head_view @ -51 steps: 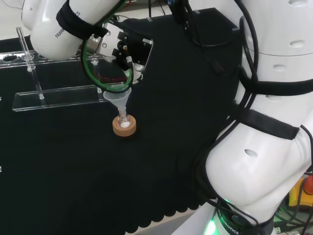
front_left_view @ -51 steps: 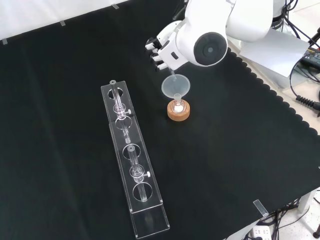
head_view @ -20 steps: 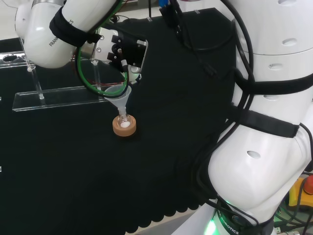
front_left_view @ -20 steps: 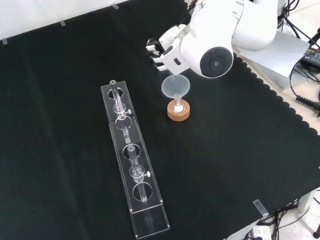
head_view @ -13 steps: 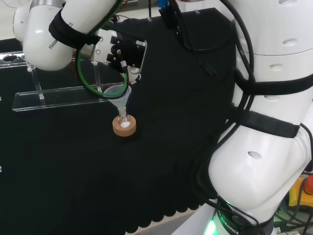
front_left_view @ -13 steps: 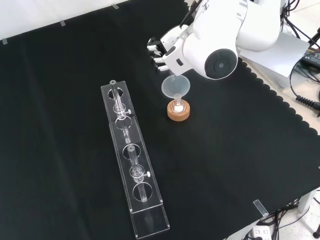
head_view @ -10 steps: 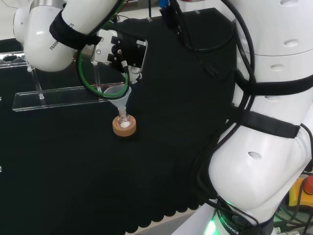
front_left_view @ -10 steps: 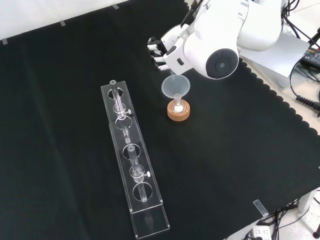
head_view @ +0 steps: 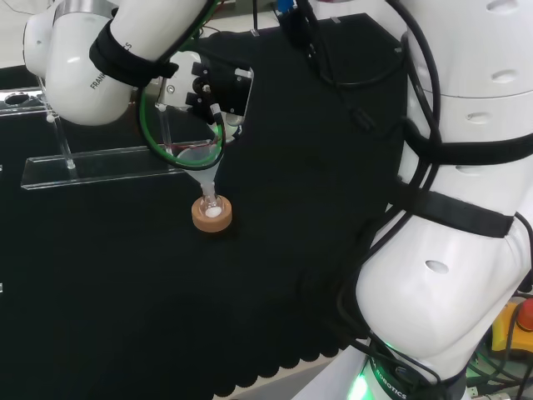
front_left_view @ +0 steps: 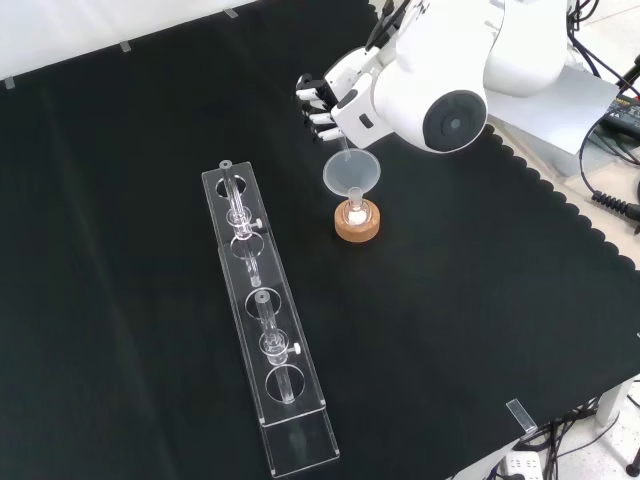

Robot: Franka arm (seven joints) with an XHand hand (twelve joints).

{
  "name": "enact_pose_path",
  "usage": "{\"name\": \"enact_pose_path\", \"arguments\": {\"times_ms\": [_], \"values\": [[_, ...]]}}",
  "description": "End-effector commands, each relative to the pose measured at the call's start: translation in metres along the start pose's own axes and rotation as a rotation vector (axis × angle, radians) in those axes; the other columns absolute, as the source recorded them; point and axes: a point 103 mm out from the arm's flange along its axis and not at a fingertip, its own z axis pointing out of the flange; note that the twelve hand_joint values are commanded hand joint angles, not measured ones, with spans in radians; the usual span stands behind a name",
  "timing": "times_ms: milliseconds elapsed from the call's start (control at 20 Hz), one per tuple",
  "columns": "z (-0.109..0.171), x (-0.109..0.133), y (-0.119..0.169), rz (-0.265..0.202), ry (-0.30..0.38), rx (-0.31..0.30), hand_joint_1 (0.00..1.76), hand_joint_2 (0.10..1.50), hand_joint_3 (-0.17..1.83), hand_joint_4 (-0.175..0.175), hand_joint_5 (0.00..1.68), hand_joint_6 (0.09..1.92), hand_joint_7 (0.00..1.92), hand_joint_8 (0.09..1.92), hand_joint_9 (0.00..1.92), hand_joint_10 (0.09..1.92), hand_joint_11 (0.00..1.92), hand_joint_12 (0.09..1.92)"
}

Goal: Pour all the NaCl from the weighing funnel into the round-bottom flask.

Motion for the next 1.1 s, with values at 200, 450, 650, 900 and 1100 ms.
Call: {"name": "enact_pose_path", "arguments": {"times_ms": [200,450,650,900,1100], "values": [[0.0,-0.006,0.0,0.016,0.072,0.01,1.13,0.58,0.84,0.175,1.24,0.83,1.1,0.47,1.36,0.09,1.13,0.86],[0.0,-0.009,-0.004,0.018,0.141,0.001,1.13,0.58,0.84,0.175,1.24,0.83,1.1,0.47,1.36,0.09,1.13,0.86],[0.005,-0.012,-0.005,0.01,0.201,-0.015,1.13,0.58,0.84,0.175,1.24,0.83,1.09,0.47,1.37,0.09,1.13,0.85],[0.014,-0.017,-0.004,0.004,0.308,-0.015,1.13,0.58,0.84,0.175,1.24,0.83,1.09,0.47,1.37,0.09,1.13,0.85],[0.026,-0.023,-0.003,0.004,0.383,-0.011,1.13,0.58,0.84,0.175,1.24,0.83,1.09,0.47,1.37,0.09,1.14,0.85]]}}
